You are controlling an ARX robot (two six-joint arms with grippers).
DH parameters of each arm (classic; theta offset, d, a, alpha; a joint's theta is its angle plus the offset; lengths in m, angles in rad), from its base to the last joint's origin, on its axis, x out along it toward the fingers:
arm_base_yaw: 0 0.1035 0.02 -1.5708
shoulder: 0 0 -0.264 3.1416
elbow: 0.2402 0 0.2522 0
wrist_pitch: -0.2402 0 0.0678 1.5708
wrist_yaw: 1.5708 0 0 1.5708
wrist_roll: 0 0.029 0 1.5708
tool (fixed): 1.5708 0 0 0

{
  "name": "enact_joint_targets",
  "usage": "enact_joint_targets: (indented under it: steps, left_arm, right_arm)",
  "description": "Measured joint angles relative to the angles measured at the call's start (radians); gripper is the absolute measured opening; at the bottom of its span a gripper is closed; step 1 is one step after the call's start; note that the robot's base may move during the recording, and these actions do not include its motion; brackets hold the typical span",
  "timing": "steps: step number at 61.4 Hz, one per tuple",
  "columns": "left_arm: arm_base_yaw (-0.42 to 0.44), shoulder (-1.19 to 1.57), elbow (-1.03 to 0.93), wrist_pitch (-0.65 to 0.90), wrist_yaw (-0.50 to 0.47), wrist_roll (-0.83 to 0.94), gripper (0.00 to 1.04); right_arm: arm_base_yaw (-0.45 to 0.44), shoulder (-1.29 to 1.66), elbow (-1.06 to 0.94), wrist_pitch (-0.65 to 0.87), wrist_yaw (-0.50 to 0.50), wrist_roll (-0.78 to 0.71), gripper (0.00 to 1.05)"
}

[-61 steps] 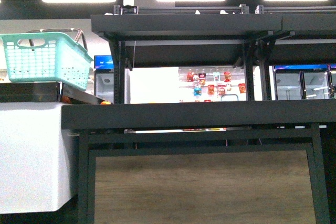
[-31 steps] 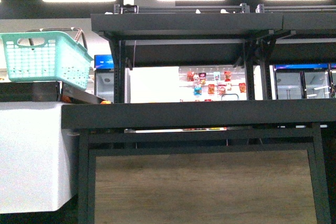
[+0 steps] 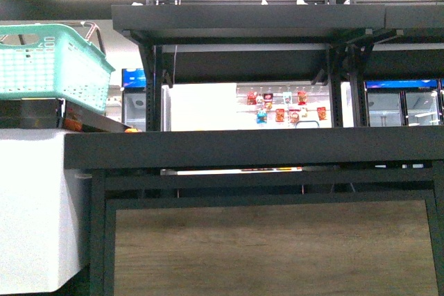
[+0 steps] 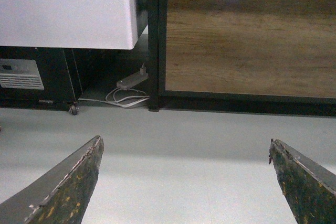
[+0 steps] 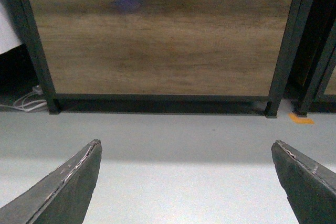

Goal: Pick lemon from shelf

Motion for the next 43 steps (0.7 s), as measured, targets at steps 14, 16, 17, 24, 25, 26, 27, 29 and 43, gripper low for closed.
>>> enact_joint_targets:
  steps: [14, 16, 17, 24, 25, 26, 27, 29, 43]
  left_arm:
    - [0.0, 0.0, 0.0, 0.0, 0.0, 0.0, 0.97]
    - [0.0, 0.0, 0.0, 0.0, 0.0, 0.0, 0.97]
    - [0.0, 0.0, 0.0, 0.0, 0.0, 0.0, 0.97]
    - [0.0, 0.0, 0.0, 0.0, 0.0, 0.0, 0.97]
    - [0.0, 0.0, 0.0, 0.0, 0.0, 0.0, 0.97]
    - [0.0, 0.0, 0.0, 0.0, 0.002, 0.0, 0.97]
    - [0.0, 0.0, 0.0, 0.0, 0.0, 0.0, 0.97]
    - [0.0, 0.0, 0.0, 0.0, 0.0, 0.0, 0.97]
    - [0.0, 0.0, 0.0, 0.0, 0.0, 0.0, 0.97]
  right_arm:
    - [0.0, 0.0, 0.0, 0.0, 0.0, 0.0, 0.97]
    - [0.0, 0.0, 0.0, 0.0, 0.0, 0.0, 0.97]
    - [0.0, 0.0, 0.0, 0.0, 0.0, 0.0, 0.97]
    - [0.0, 0.0, 0.0, 0.0, 0.0, 0.0, 0.97]
    - [0.0, 0.0, 0.0, 0.0, 0.0, 0.0, 0.97]
    - [0.0, 0.0, 0.0, 0.0, 0.0, 0.0, 0.97]
    - [0.0, 0.0, 0.0, 0.0, 0.001, 0.0, 0.97]
    - [0.0, 0.0, 0.0, 0.0, 0.0, 0.0, 0.97]
    - [0.0, 0.0, 0.0, 0.0, 0.0, 0.0, 0.97]
